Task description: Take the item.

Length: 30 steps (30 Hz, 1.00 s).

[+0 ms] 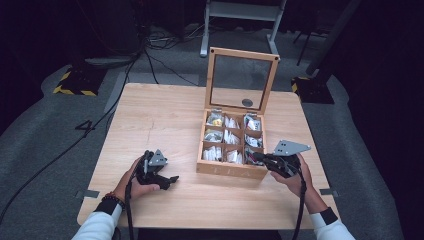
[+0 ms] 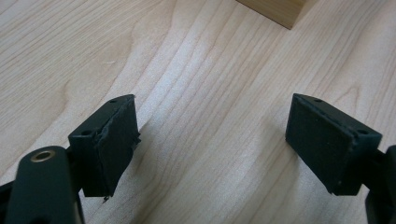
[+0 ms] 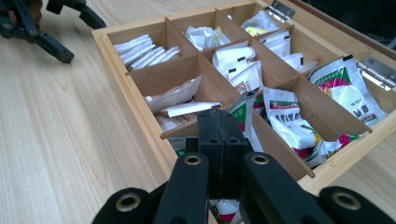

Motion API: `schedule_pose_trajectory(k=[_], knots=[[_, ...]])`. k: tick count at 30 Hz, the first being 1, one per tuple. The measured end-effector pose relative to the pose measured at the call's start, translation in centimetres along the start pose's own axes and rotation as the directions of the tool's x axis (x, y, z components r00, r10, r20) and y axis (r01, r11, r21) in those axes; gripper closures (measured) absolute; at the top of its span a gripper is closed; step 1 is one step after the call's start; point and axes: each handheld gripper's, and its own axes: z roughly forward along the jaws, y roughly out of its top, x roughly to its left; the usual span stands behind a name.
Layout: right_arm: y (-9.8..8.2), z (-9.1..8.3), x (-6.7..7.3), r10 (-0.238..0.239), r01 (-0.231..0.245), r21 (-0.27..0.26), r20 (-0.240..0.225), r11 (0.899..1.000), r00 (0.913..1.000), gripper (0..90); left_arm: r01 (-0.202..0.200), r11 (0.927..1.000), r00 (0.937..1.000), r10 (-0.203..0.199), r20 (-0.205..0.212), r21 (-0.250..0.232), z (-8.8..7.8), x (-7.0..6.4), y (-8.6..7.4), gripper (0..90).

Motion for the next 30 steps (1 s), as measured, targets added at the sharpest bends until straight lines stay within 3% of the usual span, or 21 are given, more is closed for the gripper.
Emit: schedule_pose_trajectory(k=[18, 30], knots=[[0.8, -1.5, -0.1, 0.007, -0.007, -0.087, -0.002, 0.996, 1.0000, 90.0, -0.001, 1.0000, 1.0000, 0.001, 0.002, 0.000, 0.0, 0.0, 0.0, 17.4], [1.0, -1.8, 0.3, -0.008, 0.006, -0.098, -0.016, 0.995, 0.9998, 90.0, -0.001, 1.0000, 1.0000, 0.001, 0.002, 0.001, 0.0, 0.0, 0.0, 17.4]])
